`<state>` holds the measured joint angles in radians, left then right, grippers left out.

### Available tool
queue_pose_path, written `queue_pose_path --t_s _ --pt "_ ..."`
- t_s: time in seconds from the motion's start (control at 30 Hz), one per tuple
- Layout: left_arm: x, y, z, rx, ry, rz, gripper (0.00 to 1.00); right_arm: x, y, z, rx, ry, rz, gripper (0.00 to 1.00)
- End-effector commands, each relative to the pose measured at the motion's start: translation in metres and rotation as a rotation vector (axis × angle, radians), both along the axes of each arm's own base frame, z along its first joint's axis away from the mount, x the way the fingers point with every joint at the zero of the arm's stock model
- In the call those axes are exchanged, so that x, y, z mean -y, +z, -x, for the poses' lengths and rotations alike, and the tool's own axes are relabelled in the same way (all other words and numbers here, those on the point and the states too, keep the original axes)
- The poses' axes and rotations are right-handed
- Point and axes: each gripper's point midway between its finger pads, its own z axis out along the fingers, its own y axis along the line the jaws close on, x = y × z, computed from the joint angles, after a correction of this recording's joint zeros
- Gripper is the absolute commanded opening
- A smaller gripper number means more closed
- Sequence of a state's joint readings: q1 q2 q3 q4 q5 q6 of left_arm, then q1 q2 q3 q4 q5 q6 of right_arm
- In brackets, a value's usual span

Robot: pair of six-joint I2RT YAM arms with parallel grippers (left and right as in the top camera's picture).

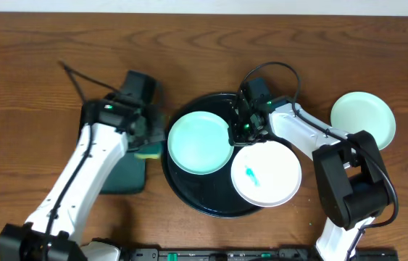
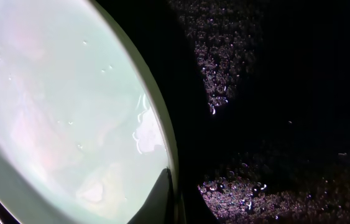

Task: Clean dirty plates on tray and stack at the side
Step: 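Return the sponge to the soapy tray with the left gripper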

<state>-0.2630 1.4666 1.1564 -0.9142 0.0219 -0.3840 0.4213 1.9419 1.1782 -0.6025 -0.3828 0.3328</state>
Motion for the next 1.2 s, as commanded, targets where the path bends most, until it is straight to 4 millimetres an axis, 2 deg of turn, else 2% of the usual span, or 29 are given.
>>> queue_pose_path --t_s 0.0,0.1,0.2,0.3,0.5,0.63,0.7,0.73,0.87,1.0,1.17 --pt "-0.05 -0.004 -0.005 -0.008 0.142 -0.117 0.07 0.0 -0.002 -0.001 0.012 0.007 0.009 0.01" --pt "-0.074 -0.021 -0.003 -0.055 0.218 -0.125 0.07 0.0 -0.002 -0.001 0.011 0.007 0.009 0.01" --pt "-0.09 -0.04 -0.005 -0.097 0.238 -0.134 0.07 0.0 -0.002 -0.001 0.011 0.007 0.009 0.01" --pt "-0.095 -0.062 -0.007 -0.146 0.214 -0.139 0.07 0.0 -0.002 -0.001 0.013 0.007 0.008 0.01" --pt "-0.093 -0.105 -0.011 -0.236 0.206 -0.14 0.07 0.0 -0.002 -0.001 0.012 0.007 0.008 0.01" --pt "-0.09 -0.119 -0.013 -0.257 0.202 -0.126 0.07 0.0 -0.002 0.0 0.009 0.007 0.01 0.01" --pt "-0.09 -0.119 -0.014 -0.254 0.202 -0.125 0.07 0.0 -0.002 0.0 0.009 0.007 0.01 0.01" --pt "-0.09 -0.119 -0.014 -0.253 0.202 -0.125 0.13 0.0 -0.002 0.0 0.009 0.007 0.01 0.01" --pt "-0.088 -0.116 -0.012 -0.257 0.201 -0.114 0.62 0.0 -0.002 0.0 0.009 0.007 0.01 0.01" --pt "-0.081 -0.098 -0.016 -0.208 0.198 -0.066 0.67 0.0 -0.002 0.0 0.009 0.007 0.01 0.01" --pt "-0.081 -0.036 -0.018 -0.039 0.201 -0.045 0.7 0.0 -0.002 -0.001 0.012 0.007 0.008 0.01"
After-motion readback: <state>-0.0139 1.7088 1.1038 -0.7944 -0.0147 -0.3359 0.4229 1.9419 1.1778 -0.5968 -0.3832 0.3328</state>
